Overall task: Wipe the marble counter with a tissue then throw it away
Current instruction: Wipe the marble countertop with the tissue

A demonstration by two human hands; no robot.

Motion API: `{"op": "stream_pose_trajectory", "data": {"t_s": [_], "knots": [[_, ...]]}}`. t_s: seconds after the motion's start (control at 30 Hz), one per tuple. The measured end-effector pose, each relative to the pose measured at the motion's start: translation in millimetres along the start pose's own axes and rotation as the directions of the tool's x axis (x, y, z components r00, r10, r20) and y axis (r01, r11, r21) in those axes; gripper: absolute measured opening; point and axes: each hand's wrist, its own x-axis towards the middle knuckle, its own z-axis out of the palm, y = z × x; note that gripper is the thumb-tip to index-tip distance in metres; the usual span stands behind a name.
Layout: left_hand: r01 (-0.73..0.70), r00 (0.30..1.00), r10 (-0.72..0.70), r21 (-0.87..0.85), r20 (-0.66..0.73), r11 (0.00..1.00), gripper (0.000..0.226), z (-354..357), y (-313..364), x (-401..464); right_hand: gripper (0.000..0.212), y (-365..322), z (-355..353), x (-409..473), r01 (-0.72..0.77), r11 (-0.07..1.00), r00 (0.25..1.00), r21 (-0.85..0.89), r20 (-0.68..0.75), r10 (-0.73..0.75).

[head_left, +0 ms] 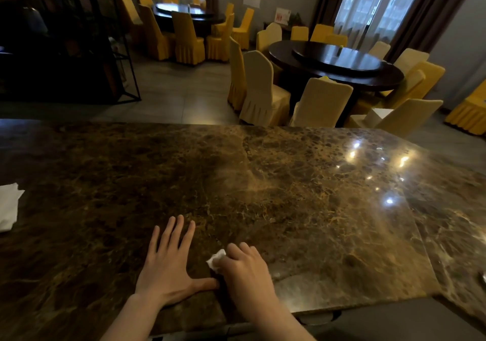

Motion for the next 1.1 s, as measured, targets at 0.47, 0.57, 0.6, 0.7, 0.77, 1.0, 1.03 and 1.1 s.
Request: {"op": "stream_pose_trajectory", "data": {"t_s": [0.47, 0.57, 0.6, 0.7, 0.77, 1.0, 1.03, 1.1], "knots": [[0.005, 1.000, -0.005, -0.014, -0.024, 1.000, 0.151, 3.3, 0.3, -0.4, 0.022, 1.6, 1.7, -10.3, -0.106, 0.994, 0.994, 0.007, -0.033, 0.106], [-0.014, 0.999, 0.013, -0.030, -0.032, 0.999, 0.150, 3.5, -1.0, -1.3, 0.016, 43.8, -15.4, -18.9, -0.156, 0.985, 0.985, -0.076, -0.086, 0.149], [-0.015, 0.999, 0.014, -0.037, -0.037, 0.999, 0.149, 3.6, -1.1, -1.6, 0.016, 61.0, -22.6, -22.7, -0.261, 0.961, 0.958, -0.094, -0.148, 0.246], [-0.019, 0.998, 0.017, -0.033, -0.057, 0.999, 0.148, 2.6, -1.6, -2.0, 0.017, 104.2, -45.6, -30.2, -0.572, 0.816, 0.805, -0.086, -0.254, 0.537], [-0.015, 0.999, 0.014, -0.024, -0.052, 1.000, 0.148, 4.4, -1.6, -1.7, 0.020, 103.7, -48.3, -27.7, -0.673, 0.738, 0.715, -0.045, -0.291, 0.635], [-0.011, 0.997, 0.009, -0.023, -0.082, 1.000, 0.145, 7.9, -2.1, -0.8, 0.031, 14.6, -7.4, -27.4, -0.216, 0.976, 0.971, 0.001, -0.101, 0.215], [-0.015, 0.996, 0.013, -0.024, -0.083, 1.000, 0.145, 7.2, -2.1, -1.2, 0.033, 22.8, -13.2, -34.6, -0.139, 0.990, 0.987, -0.026, -0.080, 0.137], [-0.023, 0.997, 0.021, -0.033, -0.070, 0.999, 0.145, 4.5, -2.3, -1.9, 0.035, 52.8, -31.0, -49.8, -0.174, 0.980, 0.984, -0.095, -0.058, 0.169]]}}
